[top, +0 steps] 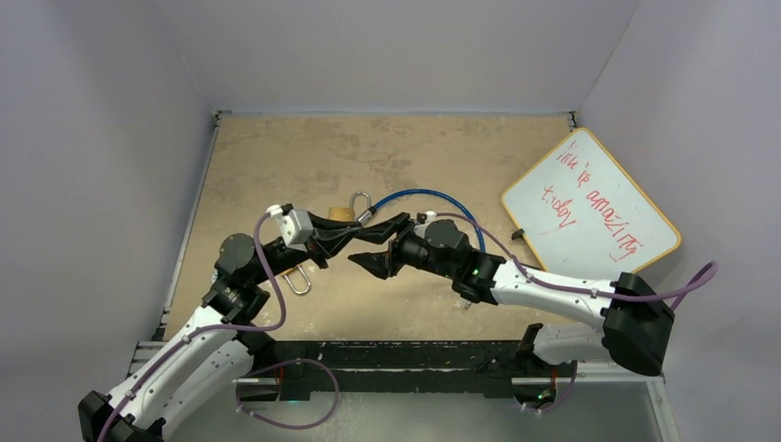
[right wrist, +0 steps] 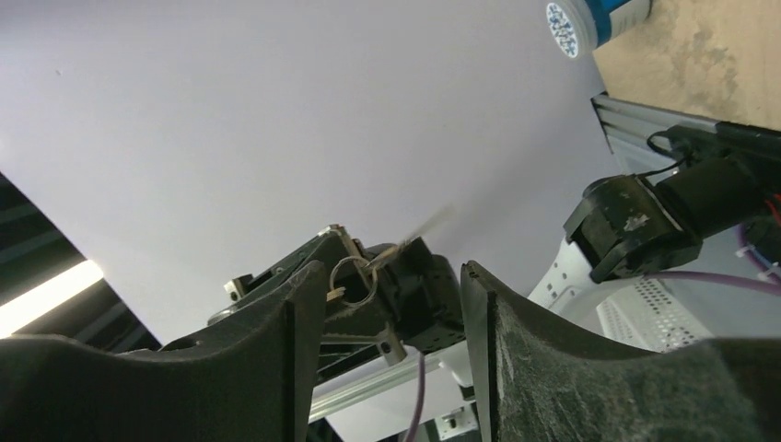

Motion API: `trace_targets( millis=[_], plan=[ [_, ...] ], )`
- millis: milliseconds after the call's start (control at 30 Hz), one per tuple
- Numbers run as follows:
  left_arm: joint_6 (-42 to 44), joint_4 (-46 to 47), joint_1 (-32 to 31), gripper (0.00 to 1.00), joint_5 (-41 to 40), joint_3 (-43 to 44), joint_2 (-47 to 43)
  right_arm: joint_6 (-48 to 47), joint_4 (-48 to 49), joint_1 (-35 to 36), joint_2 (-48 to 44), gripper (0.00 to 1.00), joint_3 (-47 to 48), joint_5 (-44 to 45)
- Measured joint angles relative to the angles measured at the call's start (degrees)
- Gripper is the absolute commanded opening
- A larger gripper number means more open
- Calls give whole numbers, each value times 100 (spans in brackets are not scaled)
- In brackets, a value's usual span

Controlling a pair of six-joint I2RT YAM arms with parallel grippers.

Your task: Unlock with the key

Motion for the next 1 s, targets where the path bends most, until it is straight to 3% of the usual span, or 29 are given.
trace_targets(
  millis=[300, 400, 533, 1000],
  plan=[
    [291, 236, 0, 0, 374, -79, -63, 177, 520, -22, -24, 34, -192, -140],
    [367, 306, 0, 0, 466, -118, -96, 197, 656, -24, 0, 34, -212, -236],
    [439, 330, 0, 0, 546, -120, -109, 223, 922, -22, 103, 44, -212, -341],
    [599, 431, 0, 0, 625, -208, -122, 234, 1390, -22, 474, 20, -168, -660]
  ],
)
